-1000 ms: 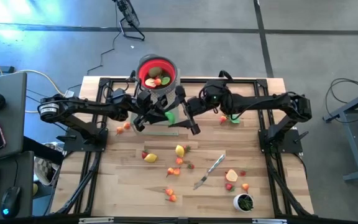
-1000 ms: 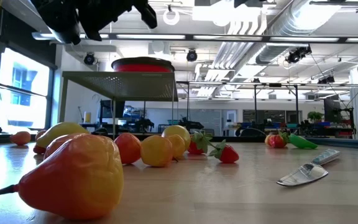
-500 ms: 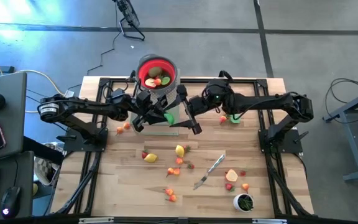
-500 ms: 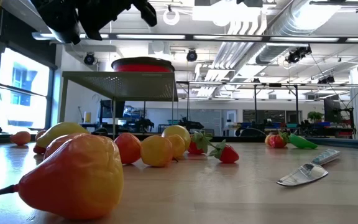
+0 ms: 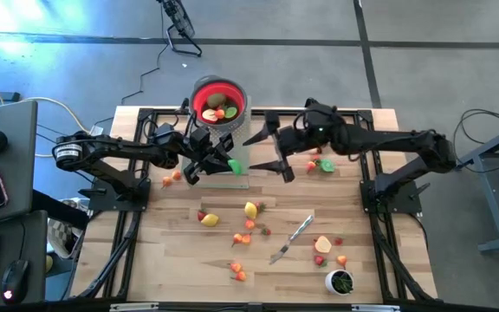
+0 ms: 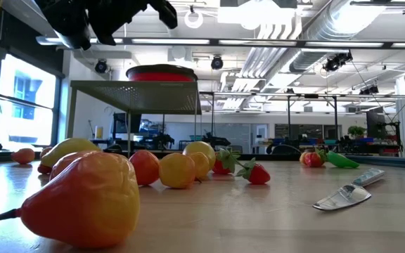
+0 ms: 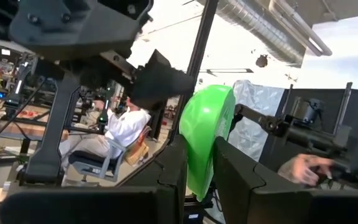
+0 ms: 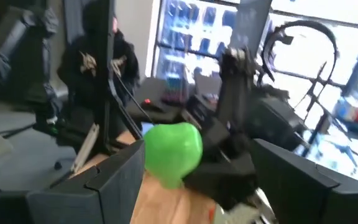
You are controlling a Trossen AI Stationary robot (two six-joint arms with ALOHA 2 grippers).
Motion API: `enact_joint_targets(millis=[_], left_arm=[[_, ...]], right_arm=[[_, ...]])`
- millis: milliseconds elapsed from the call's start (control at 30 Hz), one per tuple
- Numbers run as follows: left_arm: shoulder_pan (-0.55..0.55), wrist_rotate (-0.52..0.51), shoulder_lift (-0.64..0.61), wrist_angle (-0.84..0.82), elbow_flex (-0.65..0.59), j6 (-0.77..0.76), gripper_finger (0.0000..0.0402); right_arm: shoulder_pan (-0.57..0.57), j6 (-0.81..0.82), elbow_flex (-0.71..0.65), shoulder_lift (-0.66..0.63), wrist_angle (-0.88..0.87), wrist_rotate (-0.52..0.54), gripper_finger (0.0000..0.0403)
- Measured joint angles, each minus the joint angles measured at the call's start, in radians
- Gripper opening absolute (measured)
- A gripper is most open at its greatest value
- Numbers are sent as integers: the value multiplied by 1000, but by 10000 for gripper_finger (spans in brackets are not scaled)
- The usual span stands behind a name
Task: Pick & Place Fruit
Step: Put the green half pear into the red strainer on the shelf
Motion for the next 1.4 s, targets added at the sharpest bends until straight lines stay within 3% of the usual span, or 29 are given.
enact_joint_targets(millis=[233, 367, 767, 967, 1300, 1400], left_arm=[[0, -1, 0, -28, 0, -17, 60], [0, -1, -1, -36, 0, -17, 60], [0, -43, -1, -40, 0, -17, 60], [1, -89, -1, -166, 21, 12, 60], [1, -92, -1, -753, 309, 273, 60], [1, -176, -1, -962, 406, 361, 60]], right_arm=[[2, 10, 1, -124, -306, 124, 286], [5, 55, 1, -163, -441, 206, 266], [20, 214, -4, -189, -738, 356, 86], [49, 194, -122, -213, -594, 358, 12], [49, 269, -397, -296, -260, 331, 6], [50, 274, -461, -317, -182, 336, 4]])
